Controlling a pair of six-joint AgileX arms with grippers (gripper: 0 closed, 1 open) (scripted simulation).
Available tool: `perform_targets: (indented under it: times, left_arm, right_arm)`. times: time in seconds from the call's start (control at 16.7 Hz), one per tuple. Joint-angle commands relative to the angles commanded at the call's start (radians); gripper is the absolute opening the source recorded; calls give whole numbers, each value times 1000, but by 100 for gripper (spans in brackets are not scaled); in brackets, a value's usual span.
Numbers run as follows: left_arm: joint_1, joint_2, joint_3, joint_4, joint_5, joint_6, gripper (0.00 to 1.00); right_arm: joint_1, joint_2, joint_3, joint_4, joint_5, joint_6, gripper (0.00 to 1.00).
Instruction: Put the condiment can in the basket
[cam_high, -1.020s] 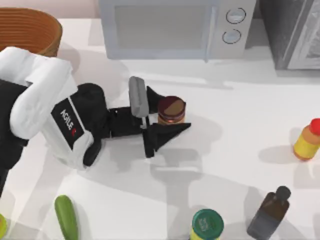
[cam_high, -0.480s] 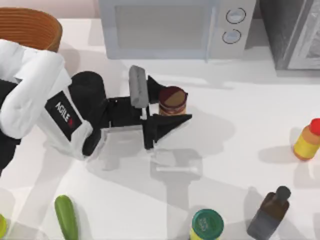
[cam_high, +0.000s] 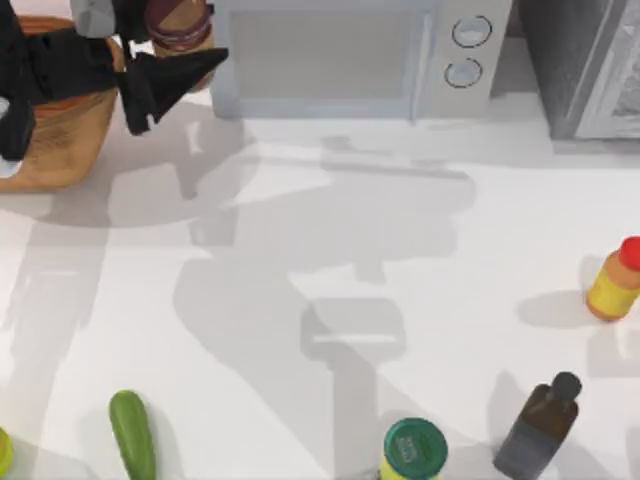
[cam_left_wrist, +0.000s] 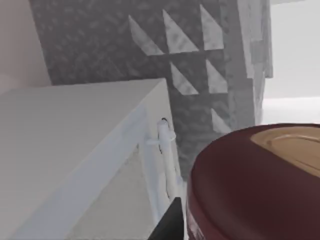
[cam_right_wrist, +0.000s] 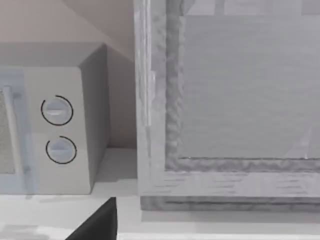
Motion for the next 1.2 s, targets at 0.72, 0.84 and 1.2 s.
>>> perform_targets:
  times: [0.72, 0.84, 1.2]
  left_arm:
    - [514, -141, 84, -333, 32, -56, 0]
    - [514, -141, 84, -333, 32, -56, 0]
    - [437, -74, 115, -292, -44, -68, 0]
  right_arm:
    - [0, 0, 0, 0, 0, 0, 100]
    - [0, 0, 0, 0, 0, 0, 100]
    - [0, 0, 0, 0, 0, 0, 100]
